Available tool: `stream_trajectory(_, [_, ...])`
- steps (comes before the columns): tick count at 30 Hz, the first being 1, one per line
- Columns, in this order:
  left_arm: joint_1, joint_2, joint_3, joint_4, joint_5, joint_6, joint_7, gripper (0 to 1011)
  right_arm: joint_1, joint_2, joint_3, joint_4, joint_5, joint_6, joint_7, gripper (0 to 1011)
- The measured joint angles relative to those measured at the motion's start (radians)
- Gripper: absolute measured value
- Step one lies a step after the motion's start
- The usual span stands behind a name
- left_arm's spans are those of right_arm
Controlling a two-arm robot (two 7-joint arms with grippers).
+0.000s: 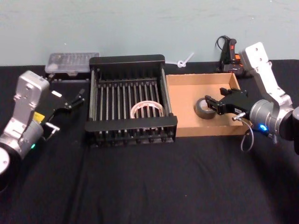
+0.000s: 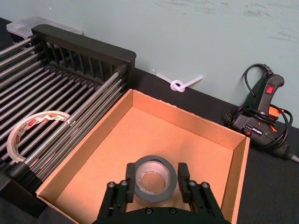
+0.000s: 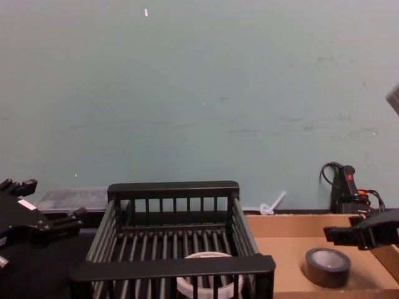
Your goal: Pick up the white tape and place it into the black box , Pick up the silver tape and place it into the brown box.
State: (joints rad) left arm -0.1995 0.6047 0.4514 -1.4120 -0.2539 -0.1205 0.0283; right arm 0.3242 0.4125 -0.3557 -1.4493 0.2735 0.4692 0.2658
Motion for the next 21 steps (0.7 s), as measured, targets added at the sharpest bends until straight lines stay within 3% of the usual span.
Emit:
stream_trajectory(1, [0.000,0.000,0.000,0.000,0.000,0.000,0.000,1001,0.000,0.000,0.000,0.000,0.000,0.000,0.000,573])
stream_trajectory(11, [0.000,0.000,0.000,0.000,0.000,0.000,0.000,1001,-0.001,0.001,-0.001,-0.001,0.001,0.001,0.001,894])
stream_trajectory(16, [0.000,0.000,0.000,0.000,0.000,0.000,0.000,1001,-0.001,0.001,-0.001,-0.002,0.001,0.001,0.001,996])
stream_trajectory(21, [0.000,0.000,0.000,0.000,0.000,0.000,0.000,1001,-0.001,0.001,-0.001,-0.002,0.001,0.002,0.001,1003])
